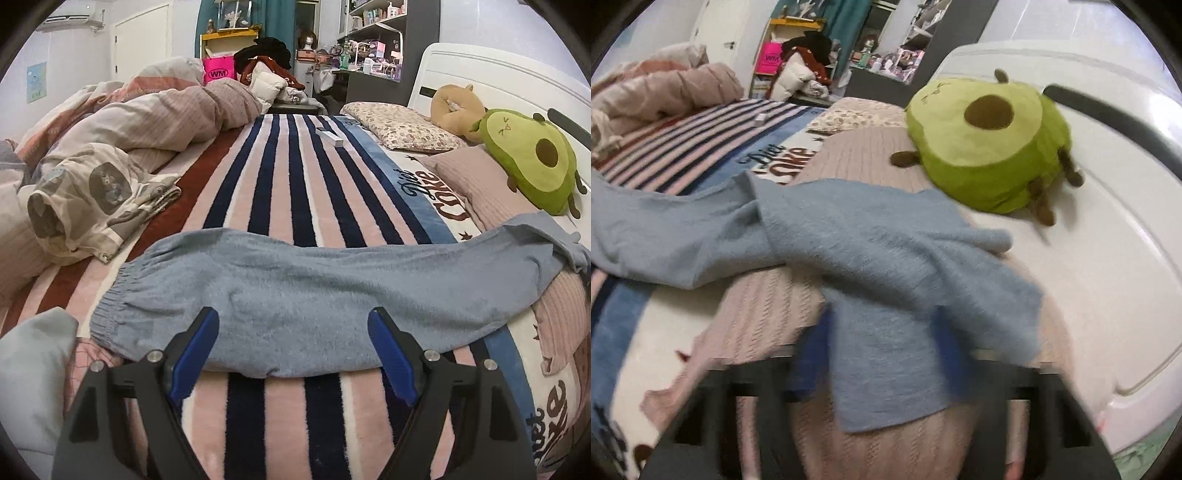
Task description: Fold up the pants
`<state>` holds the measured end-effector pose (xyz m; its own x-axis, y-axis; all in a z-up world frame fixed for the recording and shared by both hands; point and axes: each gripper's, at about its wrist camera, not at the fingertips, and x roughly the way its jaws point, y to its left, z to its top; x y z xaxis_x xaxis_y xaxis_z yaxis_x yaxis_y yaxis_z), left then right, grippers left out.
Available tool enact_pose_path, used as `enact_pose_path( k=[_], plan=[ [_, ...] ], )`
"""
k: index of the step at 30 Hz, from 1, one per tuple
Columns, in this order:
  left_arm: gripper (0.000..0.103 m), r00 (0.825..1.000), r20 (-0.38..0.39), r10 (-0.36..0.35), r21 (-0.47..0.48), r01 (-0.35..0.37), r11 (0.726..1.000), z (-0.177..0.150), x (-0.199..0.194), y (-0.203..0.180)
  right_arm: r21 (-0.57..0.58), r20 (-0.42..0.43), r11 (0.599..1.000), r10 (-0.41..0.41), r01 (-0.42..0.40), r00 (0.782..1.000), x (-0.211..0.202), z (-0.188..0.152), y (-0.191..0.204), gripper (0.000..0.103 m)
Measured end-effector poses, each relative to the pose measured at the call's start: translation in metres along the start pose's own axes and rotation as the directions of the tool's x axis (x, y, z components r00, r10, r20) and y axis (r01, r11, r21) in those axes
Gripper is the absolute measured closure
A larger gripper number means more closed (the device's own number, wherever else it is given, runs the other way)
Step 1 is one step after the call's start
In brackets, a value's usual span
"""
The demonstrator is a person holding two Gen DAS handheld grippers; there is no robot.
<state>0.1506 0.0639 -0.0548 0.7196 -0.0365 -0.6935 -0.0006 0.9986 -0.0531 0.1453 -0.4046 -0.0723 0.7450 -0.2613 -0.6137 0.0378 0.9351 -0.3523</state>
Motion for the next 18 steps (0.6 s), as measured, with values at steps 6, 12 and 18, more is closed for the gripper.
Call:
enact_pose_path(
  k=[6, 12, 18],
  plan=[
    [0.023, 1.000, 0.004, 0.001, -0.002, -0.001, 1.000, 0.002, 0.002, -0.002, -0.029, 0.114, 0.996, -0.083, 0.087, 0.990, -0.010, 0.018, -0.010, 0.101],
    [0.023, 1.000, 0.015, 0.014, -0.005, -0.014, 1.000, 0.010, 0.007, 0.000, -0.046, 0.181, 0.993, -0.095, 0.105, 0.979, -0.001, 0.066, -0.018, 0.101],
    [0.023, 0.999, 0.009, 0.045, -0.029, -0.045, 0.999, 0.012, 0.022, 0.010, -0.059, 0.145, 0.990, -0.116, 0.125, 0.983, 0.042, 0.111, -0.024, 0.099]
  ],
)
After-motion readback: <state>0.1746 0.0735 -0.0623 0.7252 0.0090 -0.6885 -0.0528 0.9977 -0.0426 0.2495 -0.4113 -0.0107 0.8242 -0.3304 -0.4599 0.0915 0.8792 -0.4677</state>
